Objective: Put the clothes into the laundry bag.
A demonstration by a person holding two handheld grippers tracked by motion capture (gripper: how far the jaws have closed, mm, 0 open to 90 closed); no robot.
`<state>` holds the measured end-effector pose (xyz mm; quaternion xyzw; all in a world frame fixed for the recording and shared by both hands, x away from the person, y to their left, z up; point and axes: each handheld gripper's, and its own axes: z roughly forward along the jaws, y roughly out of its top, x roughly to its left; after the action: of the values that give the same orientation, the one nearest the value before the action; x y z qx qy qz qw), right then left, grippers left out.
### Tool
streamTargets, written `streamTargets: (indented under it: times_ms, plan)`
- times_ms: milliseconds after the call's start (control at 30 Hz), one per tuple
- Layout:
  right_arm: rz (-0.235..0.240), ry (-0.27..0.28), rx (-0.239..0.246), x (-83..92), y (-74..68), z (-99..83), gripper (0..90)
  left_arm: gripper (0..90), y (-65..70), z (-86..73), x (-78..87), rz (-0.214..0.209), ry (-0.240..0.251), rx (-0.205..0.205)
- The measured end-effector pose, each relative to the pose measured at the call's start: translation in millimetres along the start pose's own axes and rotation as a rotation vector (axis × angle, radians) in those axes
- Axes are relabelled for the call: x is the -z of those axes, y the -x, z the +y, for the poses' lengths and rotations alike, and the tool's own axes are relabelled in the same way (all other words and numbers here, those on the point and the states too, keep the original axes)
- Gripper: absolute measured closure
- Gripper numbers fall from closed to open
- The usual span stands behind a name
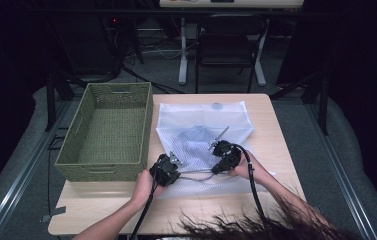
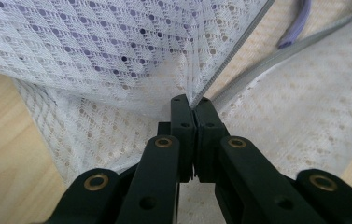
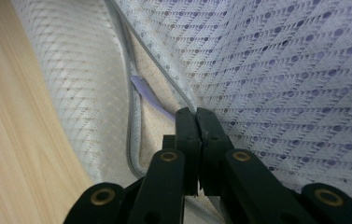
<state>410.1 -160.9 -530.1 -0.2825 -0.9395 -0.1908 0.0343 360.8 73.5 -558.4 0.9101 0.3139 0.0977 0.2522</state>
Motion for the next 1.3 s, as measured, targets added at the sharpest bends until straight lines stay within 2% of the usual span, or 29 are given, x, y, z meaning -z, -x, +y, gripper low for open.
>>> streamTargets:
  times_ms: [233, 433, 467, 500, 567, 600, 633, 767, 933, 1000, 1033, 1067, 1100, 1233, 1300]
  plan:
    - [0.008, -0.032, 0.01, -12.6, -1.1, -0.4, 89.2, 88.7, -0.7, -0.7, 0.4, -0.003, -0.013, -0.003]
    - [0.024, -0.05, 0.023, -14.8, -4.0, -0.5, 89.1, 88.4, -3.3, -0.3, 0.9, -0.018, -0.025, 0.0]
    - [0.017, -0.053, 0.023, -14.9, -4.6, -0.3, 89.2, 87.7, -2.9, 0.2, 1.1, -0.01, -0.028, 0.0]
    - [0.01, -0.058, 0.03, -13.9, -4.9, 0.2, 89.2, 84.5, -3.5, 0.9, 2.5, -0.019, -0.031, 0.006]
    - [0.009, -0.04, 0.021, -11.1, -4.3, 0.2, 89.2, 69.6, -3.6, 2.9, 6.7, -0.03, -0.035, 0.02]
    - [0.007, -0.041, 0.022, -9.0, -3.7, 0.2, 89.2, 65.0, -3.0, 3.3, 9.4, -0.028, -0.011, 0.022]
    - [0.016, -0.034, 0.018, -6.4, -3.2, 0.1, 89.1, 58.1, -2.1, 4.2, 15.3, -0.044, 0.0, 0.025]
    - [0.022, -0.03, 0.028, -2.0, -4.6, 0.6, 89.0, 50.5, 0.2, 1.4, 19.2, -0.05, 0.012, 0.033]
    - [0.036, -0.011, 0.034, 8.8, -7.0, 1.4, 88.8, 50.5, 1.1, -4.7, 16.1, -0.06, -0.028, 0.005]
    - [0.048, -0.015, 0.026, 7.7, -7.6, 1.4, 88.5, 52.7, 2.5, -5.5, 12.3, -0.06, -0.042, -0.003]
    - [0.054, -0.032, 0.03, 3.2, -8.0, 1.0, 88.2, 57.8, 3.0, -5.9, 10.1, -0.054, -0.049, -0.01]
    - [0.054, -0.032, 0.03, 3.2, -8.0, 1.0, 88.2, 57.8, 4.1, -6.4, 8.2, -0.04, -0.06, -0.017]
    - [0.059, -0.052, 0.035, -1.1, -8.7, 1.1, 87.1, 64.3, 3.9, -7.0, 6.5, -0.027, -0.058, -0.025]
    - [0.068, -0.064, 0.032, -4.4, -9.1, 1.0, 85.4, 70.2, 1.9, -7.6, 7.1, -0.028, -0.055, -0.019]
    - [0.082, -0.074, 0.03, -6.0, -8.1, 0.5, 80.4, 69.4, 0.4, -7.7, 7.6, -0.041, -0.052, -0.008]
